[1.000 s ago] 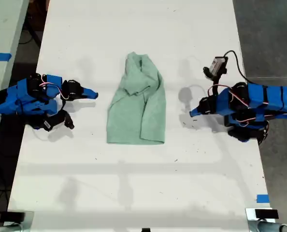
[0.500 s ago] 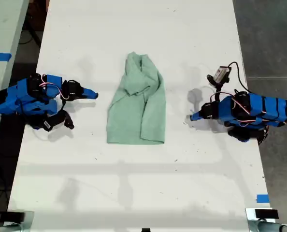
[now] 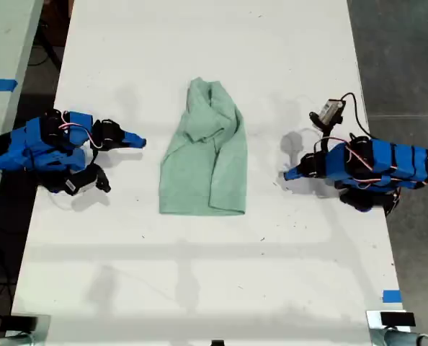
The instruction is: Fold t shirt
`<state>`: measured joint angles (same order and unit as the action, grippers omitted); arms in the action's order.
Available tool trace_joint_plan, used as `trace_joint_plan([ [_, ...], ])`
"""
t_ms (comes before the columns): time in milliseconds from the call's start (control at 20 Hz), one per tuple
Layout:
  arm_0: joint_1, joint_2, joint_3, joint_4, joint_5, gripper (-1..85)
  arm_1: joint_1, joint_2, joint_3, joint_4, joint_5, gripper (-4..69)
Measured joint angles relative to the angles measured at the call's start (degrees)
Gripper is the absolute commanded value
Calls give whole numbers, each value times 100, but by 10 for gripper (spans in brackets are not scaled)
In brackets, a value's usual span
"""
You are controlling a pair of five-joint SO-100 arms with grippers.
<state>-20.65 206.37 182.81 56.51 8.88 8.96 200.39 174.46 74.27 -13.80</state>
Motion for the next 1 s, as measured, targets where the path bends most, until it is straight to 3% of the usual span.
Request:
trace_joint_plan([
  [1000,-35,0,0,158,-229,0,0,0,18,255,527,18],
])
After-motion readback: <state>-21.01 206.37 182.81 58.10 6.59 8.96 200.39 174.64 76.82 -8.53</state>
